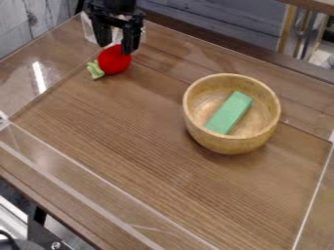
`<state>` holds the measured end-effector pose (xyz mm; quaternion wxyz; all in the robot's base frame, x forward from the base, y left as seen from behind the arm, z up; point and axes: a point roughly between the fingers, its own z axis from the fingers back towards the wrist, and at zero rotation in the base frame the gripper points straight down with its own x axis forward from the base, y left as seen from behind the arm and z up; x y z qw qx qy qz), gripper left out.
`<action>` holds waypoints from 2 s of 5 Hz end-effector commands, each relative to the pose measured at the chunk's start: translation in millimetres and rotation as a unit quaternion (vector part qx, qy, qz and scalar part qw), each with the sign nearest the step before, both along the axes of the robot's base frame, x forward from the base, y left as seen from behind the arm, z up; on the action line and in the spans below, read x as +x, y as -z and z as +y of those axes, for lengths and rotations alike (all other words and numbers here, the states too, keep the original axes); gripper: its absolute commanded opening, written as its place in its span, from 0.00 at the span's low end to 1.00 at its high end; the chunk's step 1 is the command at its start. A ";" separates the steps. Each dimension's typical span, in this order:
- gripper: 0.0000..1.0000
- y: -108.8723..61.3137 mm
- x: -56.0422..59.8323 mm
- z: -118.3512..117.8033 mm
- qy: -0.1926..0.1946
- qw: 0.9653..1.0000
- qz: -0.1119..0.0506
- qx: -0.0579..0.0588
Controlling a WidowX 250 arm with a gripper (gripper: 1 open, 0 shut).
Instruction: Move the red fruit to the right
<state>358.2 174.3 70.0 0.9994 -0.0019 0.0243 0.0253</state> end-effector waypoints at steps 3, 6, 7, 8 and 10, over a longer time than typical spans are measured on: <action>1.00 -42.1 3.2 7.5 0.043 0.999 -0.031 0.009; 1.00 2.4 -8.8 23.9 0.012 1.000 -0.017 0.011; 0.00 7.4 -19.2 18.8 -0.032 0.999 -0.009 0.012; 0.00 5.8 -28.5 12.7 -0.077 0.997 -0.004 0.010; 1.00 -8.3 -41.1 -15.8 -0.067 0.998 0.011 0.001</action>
